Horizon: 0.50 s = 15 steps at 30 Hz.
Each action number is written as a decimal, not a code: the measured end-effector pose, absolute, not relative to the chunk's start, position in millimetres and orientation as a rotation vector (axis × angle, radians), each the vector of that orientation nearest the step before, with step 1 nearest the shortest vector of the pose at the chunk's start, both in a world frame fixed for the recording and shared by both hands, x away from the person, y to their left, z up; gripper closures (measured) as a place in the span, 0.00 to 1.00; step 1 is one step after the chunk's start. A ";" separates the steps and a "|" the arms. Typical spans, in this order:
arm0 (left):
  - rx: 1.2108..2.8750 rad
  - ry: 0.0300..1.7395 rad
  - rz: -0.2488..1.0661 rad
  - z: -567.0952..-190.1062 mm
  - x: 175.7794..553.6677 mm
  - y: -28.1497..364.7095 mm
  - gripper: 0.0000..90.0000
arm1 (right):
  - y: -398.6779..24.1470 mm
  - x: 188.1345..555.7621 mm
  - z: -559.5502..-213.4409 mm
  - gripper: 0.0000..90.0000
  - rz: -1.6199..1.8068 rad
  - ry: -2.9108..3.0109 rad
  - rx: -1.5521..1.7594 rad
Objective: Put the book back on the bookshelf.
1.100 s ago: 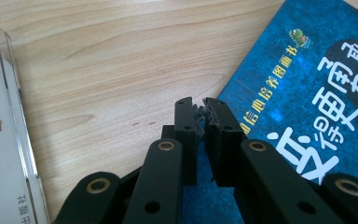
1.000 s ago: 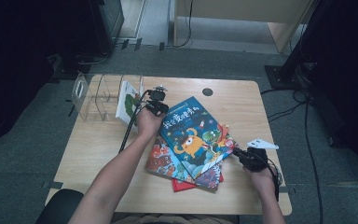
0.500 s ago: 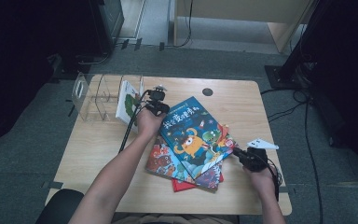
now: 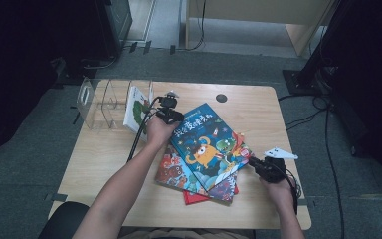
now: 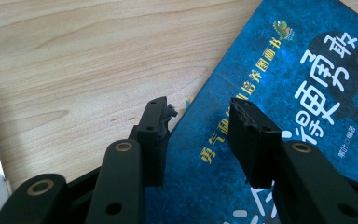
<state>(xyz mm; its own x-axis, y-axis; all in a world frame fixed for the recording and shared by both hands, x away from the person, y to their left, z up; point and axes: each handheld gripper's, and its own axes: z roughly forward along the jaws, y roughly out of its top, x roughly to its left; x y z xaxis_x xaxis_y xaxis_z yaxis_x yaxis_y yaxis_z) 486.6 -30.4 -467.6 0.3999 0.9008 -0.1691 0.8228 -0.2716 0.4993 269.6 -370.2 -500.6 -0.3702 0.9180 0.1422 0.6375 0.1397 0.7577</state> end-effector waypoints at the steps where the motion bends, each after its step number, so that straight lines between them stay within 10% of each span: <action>1: 2.145 1.466 0.203 -467.8 486.2 -30.4 0.65 | -370.6 269.7 -500.6 0.92 1.086 2.067 1.498; 15: 2.135 1.464 0.193 -468.7 471.9 -26.3 0.64 | -372.7 269.5 -500.9 0.93 1.075 2.057 1.518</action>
<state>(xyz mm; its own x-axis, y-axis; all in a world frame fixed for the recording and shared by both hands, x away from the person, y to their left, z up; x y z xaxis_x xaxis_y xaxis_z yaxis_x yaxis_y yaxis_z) 471.9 -26.3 -468.7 0.3996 0.8989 -0.1794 0.8219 -0.2647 0.5043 269.5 -372.7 -500.9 -0.3539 0.9243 0.1427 0.6450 0.1307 0.7530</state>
